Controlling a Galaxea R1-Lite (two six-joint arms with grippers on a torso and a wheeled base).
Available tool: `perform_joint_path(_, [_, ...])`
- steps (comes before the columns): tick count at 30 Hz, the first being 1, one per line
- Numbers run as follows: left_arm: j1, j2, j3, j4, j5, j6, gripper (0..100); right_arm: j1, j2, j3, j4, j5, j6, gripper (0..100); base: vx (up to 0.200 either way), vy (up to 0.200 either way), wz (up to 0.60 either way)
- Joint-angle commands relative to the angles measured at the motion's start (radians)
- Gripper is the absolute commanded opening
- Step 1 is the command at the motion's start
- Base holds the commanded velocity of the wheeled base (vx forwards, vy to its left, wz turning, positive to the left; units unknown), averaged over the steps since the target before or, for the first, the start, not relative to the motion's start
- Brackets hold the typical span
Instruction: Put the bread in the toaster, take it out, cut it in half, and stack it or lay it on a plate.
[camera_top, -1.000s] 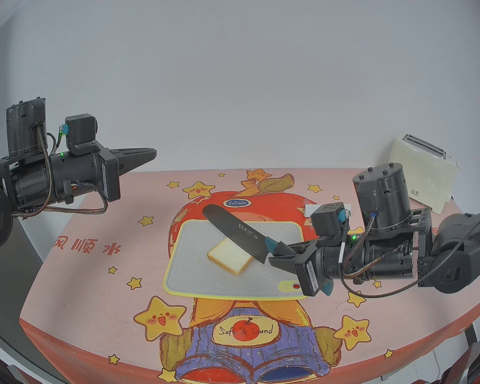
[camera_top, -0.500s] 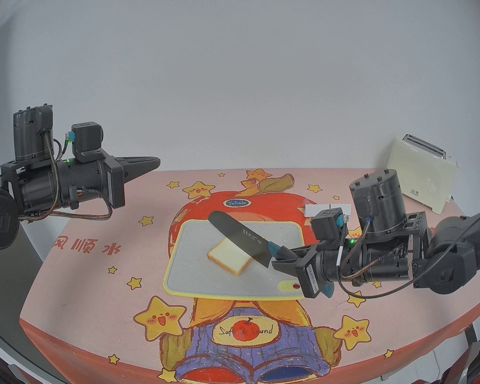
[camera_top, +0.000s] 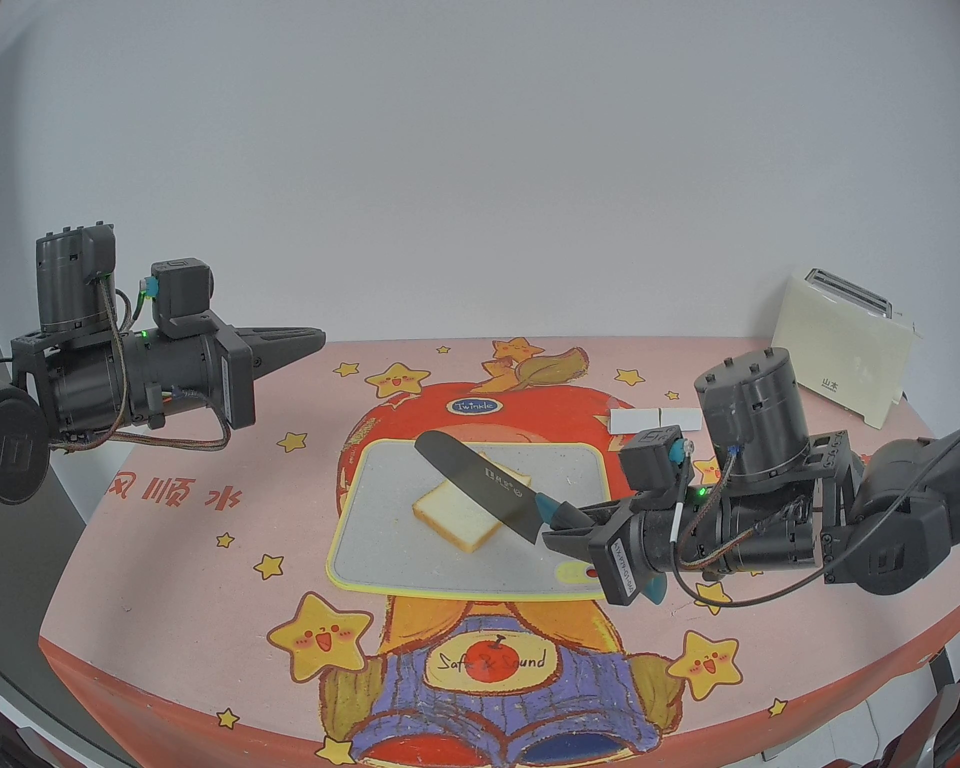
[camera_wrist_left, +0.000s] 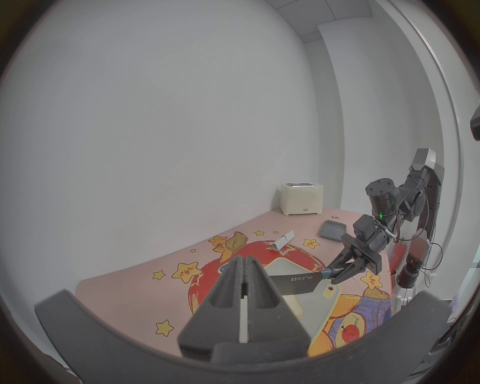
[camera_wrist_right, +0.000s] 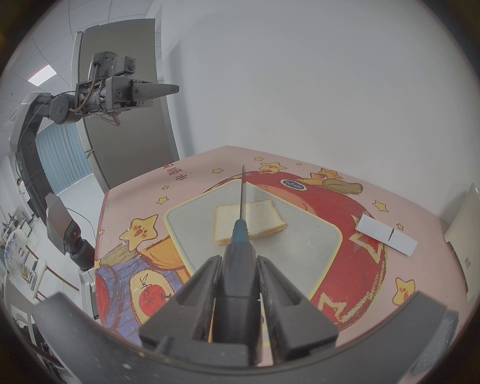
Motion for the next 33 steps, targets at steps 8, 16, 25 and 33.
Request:
perform_joint_path(8, [-0.023, 0.108, 0.029, -0.090, -0.017, 0.019, 0, 0.002, -0.003, 0.011, -0.001, 0.000, 0.001, 0, 0.000, 0.000, 0.00])
perform_joint_path(16, [-0.045, 0.140, 0.023, -0.098, -0.022, 0.017, 0, 0.003, -0.003, 0.008, -0.003, 0.000, 0.001, 0, 0.000, 0.000, 0.00])
perform_joint_path(25, [-0.086, 0.230, -0.017, -0.228, -0.019, 0.011, 0, 0.007, -0.005, 0.011, -0.001, 0.000, 0.001, 0, 0.000, 0.000, 0.00])
perform_joint_path(33, [-0.126, 0.293, -0.027, -0.256, -0.011, -0.020, 0, 0.007, -0.002, 0.011, -0.001, -0.003, 0.001, 0, 0.000, 0.000, 0.00])
